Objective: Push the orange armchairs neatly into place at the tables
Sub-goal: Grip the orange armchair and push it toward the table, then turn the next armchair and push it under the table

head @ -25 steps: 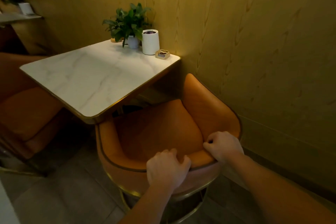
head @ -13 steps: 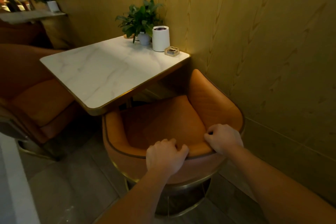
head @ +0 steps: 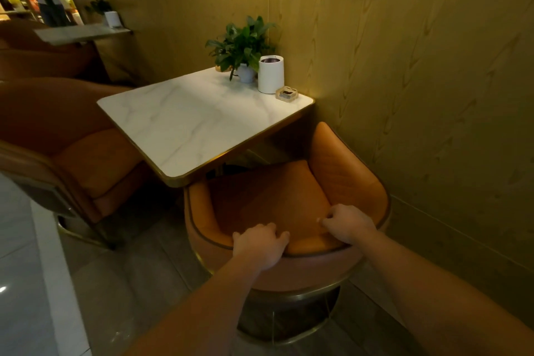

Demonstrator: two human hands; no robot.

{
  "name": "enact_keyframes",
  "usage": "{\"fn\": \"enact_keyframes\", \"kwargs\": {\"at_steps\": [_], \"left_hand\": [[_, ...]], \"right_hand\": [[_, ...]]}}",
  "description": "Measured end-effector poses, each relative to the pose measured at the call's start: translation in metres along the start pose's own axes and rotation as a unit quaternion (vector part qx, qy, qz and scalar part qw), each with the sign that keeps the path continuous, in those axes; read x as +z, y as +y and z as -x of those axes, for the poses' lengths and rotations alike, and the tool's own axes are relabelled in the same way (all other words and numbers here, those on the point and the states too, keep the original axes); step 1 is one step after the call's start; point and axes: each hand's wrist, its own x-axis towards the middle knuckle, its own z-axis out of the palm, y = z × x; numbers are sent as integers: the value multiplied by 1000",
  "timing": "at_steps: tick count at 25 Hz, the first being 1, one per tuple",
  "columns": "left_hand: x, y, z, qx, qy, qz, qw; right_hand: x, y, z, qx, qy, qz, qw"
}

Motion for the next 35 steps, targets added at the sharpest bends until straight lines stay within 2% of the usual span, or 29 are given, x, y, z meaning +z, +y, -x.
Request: {"fn": "enact_keyframes", "kwargs": {"at_steps": [5,8,12,17,25,30,35], "left_hand": [[-42,-9,48,1,105,-41,994],[-69,-34,105,3,113,-5,994],[-93,-100,165,-33,123,9,992],[-155,-223,207,-76,165,2,983],[-232,-408,240,-123,187,11,974],[-281,-493,224,-150,205,29,967],[-336,-597,157,-194,205,7,959]], "right_hand": [[-13,-44,42,-45,44,4,998],[-18,-75,83,-60,34,-21,997],[-17,-132,118,-77,27,-45,996],[-4,-268,129,-147,-12,-32,989],[42,-503,115,-179,-52,4,983],[67,-605,74,-196,-57,-7,979],[93,-710,-23,-226,-68,-34,971]]}}
